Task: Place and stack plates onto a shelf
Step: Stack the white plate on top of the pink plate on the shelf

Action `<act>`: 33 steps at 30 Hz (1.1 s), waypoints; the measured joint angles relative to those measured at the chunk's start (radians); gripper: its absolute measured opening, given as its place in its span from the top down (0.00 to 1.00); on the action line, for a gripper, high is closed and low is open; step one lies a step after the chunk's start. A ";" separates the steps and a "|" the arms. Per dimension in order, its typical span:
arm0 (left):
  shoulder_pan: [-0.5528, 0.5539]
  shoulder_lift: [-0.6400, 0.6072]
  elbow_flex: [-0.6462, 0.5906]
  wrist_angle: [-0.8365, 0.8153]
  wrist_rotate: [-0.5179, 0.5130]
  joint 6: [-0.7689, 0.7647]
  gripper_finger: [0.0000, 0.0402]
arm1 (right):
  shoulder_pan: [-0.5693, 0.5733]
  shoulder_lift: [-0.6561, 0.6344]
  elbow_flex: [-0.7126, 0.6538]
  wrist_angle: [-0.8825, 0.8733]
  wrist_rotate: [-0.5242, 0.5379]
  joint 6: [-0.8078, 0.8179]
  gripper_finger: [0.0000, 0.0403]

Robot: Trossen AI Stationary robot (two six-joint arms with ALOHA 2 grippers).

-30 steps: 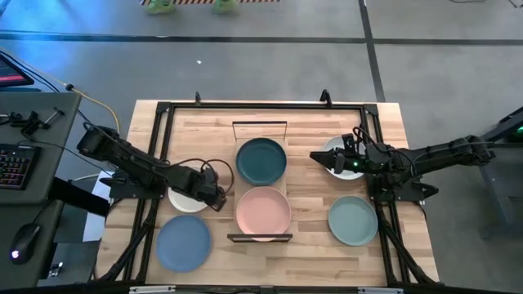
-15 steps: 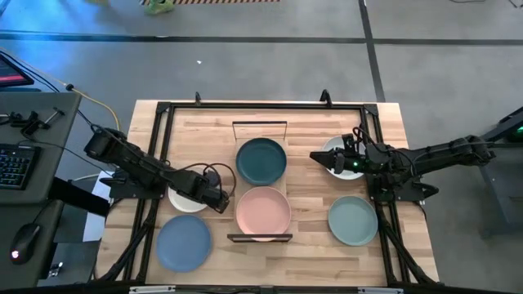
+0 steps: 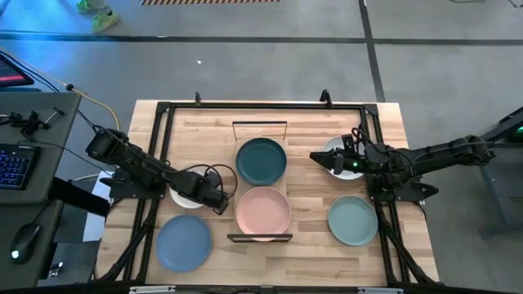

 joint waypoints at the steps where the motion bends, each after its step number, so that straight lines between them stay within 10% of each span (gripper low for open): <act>1: 0.000 0.001 0.008 -0.024 0.004 0.015 0.97 | 0.000 0.000 0.000 -0.003 0.000 0.000 0.57; 19: 0.043 -0.161 0.484 -0.467 -0.017 0.495 1.00 | 0.000 0.000 0.000 -0.004 0.000 0.000 0.57; 33: -0.097 0.065 0.830 -0.427 -0.047 1.196 1.00 | 0.000 0.000 0.000 -0.026 -0.002 -0.012 0.57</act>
